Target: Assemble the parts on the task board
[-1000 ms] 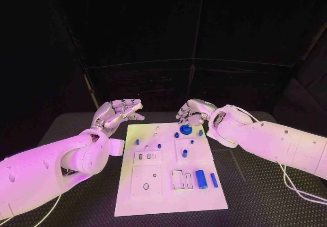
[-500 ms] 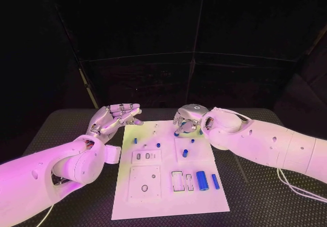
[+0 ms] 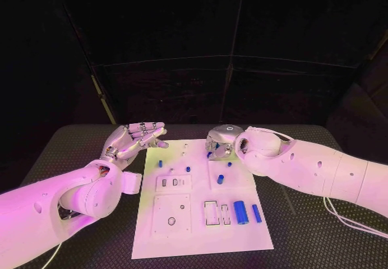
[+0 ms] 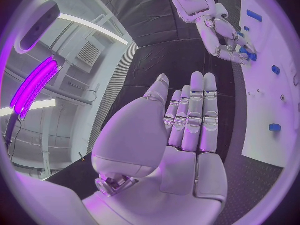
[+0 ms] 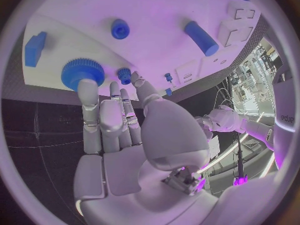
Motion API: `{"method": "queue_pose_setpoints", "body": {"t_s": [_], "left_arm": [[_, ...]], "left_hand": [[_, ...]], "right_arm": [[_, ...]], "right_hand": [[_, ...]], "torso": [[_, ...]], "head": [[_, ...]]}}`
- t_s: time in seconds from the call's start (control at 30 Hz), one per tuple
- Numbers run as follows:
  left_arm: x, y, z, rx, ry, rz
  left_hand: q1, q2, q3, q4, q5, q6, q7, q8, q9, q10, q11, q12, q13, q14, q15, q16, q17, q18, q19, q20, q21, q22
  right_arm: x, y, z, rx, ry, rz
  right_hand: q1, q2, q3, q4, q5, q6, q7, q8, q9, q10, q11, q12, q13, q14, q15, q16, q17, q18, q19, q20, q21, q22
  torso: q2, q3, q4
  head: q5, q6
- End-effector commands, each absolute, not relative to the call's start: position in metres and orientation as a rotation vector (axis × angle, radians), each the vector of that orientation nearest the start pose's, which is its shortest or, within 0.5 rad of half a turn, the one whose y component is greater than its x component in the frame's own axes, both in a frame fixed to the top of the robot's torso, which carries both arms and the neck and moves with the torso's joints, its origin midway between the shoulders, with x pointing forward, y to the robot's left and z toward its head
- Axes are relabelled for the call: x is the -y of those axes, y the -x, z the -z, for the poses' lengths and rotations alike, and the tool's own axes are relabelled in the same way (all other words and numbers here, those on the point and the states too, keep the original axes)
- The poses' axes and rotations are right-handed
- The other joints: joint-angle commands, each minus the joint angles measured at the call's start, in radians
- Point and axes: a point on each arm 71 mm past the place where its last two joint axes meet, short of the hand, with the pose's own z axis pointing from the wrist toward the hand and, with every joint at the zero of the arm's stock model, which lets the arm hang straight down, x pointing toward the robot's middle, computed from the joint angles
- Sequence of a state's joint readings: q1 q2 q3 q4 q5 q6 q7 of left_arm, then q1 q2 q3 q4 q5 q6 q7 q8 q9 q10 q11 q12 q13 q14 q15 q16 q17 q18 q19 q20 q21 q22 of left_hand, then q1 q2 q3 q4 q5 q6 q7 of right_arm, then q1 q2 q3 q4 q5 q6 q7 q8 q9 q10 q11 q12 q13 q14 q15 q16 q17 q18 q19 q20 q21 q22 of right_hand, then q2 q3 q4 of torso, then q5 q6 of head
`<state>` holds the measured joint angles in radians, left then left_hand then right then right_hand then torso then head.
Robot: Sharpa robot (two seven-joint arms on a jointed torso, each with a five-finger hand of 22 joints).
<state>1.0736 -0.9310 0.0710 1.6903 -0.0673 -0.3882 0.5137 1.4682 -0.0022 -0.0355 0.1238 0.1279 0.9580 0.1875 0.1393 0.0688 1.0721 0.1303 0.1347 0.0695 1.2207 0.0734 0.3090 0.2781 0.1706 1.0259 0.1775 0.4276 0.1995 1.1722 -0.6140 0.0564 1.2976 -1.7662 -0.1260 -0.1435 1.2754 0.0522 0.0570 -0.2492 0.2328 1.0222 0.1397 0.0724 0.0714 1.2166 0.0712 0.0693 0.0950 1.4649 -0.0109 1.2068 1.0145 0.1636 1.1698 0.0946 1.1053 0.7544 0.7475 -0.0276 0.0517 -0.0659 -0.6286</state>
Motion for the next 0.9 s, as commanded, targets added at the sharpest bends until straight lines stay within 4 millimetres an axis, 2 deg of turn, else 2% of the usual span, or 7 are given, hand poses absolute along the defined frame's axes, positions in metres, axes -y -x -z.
{"method": "queue_pose_setpoints", "body": {"t_s": [0.03,0.27,0.47,0.6,0.7,0.9], "left_arm": [[-0.2080,-0.4512,0.1704,-1.286,1.041,1.644],[-0.2086,-0.4513,0.1702,-1.286,1.041,1.644],[-0.2092,-0.4516,0.1703,-1.286,1.042,1.643],[-0.2095,-0.4519,0.1704,-1.287,1.043,1.642],[-0.2096,-0.4521,0.1705,-1.287,1.043,1.642],[-0.2099,-0.4524,0.1705,-1.288,1.044,1.641]], "left_hand": [[0.004,0.000,0.000,-0.008,-0.005,0.003,0.002,-0.006,-0.001,0.004,0.004,-0.007,-0.002,-0.008,-0.003,-0.004,0.002,0.010,-0.009,-0.001,0.004,0.001],[0.003,0.001,0.001,-0.008,-0.005,0.002,0.003,-0.008,-0.002,0.003,0.005,-0.010,-0.002,-0.008,-0.002,-0.005,0.004,0.010,-0.010,0.000,0.004,0.001],[0.003,0.001,0.001,-0.008,-0.005,0.002,0.003,-0.008,-0.002,0.003,0.005,-0.010,-0.002,-0.008,-0.002,-0.005,0.004,0.010,-0.010,0.000,0.004,0.001],[0.003,0.001,0.001,-0.008,-0.005,0.002,0.004,-0.010,-0.002,0.003,0.005,-0.012,-0.002,-0.008,-0.002,-0.005,0.005,0.010,-0.010,0.000,0.004,0.001],[0.002,0.001,0.001,-0.008,-0.005,0.001,0.005,-0.011,-0.002,0.002,0.006,-0.014,-0.002,-0.009,-0.001,-0.006,0.007,0.010,-0.011,0.001,0.005,0.002],[0.003,0.001,0.001,-0.009,-0.005,0.000,0.005,-0.013,-0.003,0.001,0.007,-0.016,-0.002,-0.010,-0.001,-0.006,0.008,0.010,-0.011,0.001,0.005,0.002]], "right_arm": [[0.1430,-0.5274,0.1871,-1.687,0.454,-0.441],[0.1417,-0.5276,0.1879,-1.693,0.463,-0.448],[0.1409,-0.5276,0.1882,-1.695,0.467,-0.451],[0.1412,-0.5282,0.1887,-1.699,0.467,-0.447],[0.1416,-0.5295,0.1894,-1.702,0.465,-0.443],[0.1407,-0.5307,0.1901,-1.704,0.464,-0.442]], "right_hand": [[0.007,0.014,0.020,-0.004,0.004,0.016,0.001,0.005,0.002,0.011,-0.001,0.001,0.002,0.042,-0.002,0.020,0.023,-0.022,0.015,-0.002,0.023,0.030],[0.019,0.032,0.088,-0.020,-0.007,0.045,0.008,0.005,0.001,0.020,0.004,-0.002,0.000,0.037,0.002,0.046,0.045,-0.024,0.009,0.001,0.053,0.058],[0.033,0.043,0.158,-0.033,-0.015,0.075,0.003,0.009,0.002,0.039,-0.001,0.001,0.001,0.035,-0.003,0.064,0.060,-0.028,0.017,-0.001,0.089,0.101],[0.036,0.037,0.198,-0.036,-0.020,0.083,0.003,0.006,0.001,0.045,-0.003,0.000,0.002,0.033,-0.003,0.071,0.064,-0.030,0.016,-0.002,0.104,0.116],[0.032,0.023,0.231,-0.034,-0.022,0.087,0.003,0.003,0.000,0.048,-0.003,-0.001,0.003,0.031,-0.002,0.075,0.065,-0.031,0.013,-0.001,0.116,0.129],[0.023,0.006,0.260,-0.030,-0.024,0.088,0.006,-0.001,-0.001,0.043,-0.001,-0.004,0.003,0.030,0.000,0.078,0.064,-0.031,0.009,0.001,0.126,0.137]], "torso": [[0.003,0.0004,0.0019],[0.006,0.0007,0.0030],[0.006,0.0013,0.0048],[0.008,0.0017,0.0059],[0.008,0.0016,0.0074],[0.009,0.0009,0.0089]], "head": [[0.001,-0.004],[0.000,-0.011],[-0.001,-0.013],[-0.002,-0.012],[-0.004,-0.013],[-0.004,-0.017]]}}
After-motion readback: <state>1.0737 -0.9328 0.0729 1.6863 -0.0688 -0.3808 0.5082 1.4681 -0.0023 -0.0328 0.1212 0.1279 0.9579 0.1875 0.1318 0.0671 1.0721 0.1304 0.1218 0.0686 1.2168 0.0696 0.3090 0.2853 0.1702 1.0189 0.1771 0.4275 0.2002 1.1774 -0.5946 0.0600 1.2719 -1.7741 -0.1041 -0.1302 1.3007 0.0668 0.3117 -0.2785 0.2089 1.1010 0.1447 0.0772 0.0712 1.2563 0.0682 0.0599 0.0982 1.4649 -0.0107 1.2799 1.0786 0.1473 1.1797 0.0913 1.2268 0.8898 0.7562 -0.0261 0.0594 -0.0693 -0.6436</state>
